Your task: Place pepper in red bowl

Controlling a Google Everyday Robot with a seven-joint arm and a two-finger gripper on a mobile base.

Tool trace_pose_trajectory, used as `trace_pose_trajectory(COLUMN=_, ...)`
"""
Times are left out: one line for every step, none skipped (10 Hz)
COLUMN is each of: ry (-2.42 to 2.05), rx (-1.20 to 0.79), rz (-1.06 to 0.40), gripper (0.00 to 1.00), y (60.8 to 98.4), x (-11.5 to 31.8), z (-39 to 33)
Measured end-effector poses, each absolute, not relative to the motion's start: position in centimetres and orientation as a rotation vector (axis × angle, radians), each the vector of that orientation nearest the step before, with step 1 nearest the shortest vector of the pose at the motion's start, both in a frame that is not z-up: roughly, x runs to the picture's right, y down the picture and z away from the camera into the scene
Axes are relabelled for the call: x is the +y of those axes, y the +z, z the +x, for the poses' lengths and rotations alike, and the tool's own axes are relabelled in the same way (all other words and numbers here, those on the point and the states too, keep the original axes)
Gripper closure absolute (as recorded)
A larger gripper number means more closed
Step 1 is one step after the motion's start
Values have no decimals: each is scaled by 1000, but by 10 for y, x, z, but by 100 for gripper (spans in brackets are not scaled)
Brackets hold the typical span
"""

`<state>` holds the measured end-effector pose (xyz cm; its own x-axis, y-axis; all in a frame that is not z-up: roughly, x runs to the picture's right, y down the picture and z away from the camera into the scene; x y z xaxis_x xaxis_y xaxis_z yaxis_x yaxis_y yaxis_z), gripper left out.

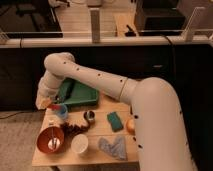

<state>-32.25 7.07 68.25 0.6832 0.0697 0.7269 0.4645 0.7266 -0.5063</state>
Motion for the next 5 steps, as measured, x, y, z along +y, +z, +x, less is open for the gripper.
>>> trace_pose_trajectory(ry=-236, rx=-811, rz=-756, gripper=100, y=676, x=77, z=-323)
trace_pose_trajectory(ry=-228, rx=-813, rz=-770, gripper=100, y=672, x=82, z=-323)
trace_pose_trajectory(ry=-225, rx=-813, rz=-784, gripper=100, y=668, x=88, z=-327)
trace_pose_trajectory(ry=-224, rx=-812, rz=-795, gripper=100, y=663, x=94, z=-330)
trace_pose_trajectory(ry=-220, rx=-810, rz=-807, gripper=100, y=658, x=100, z=-332)
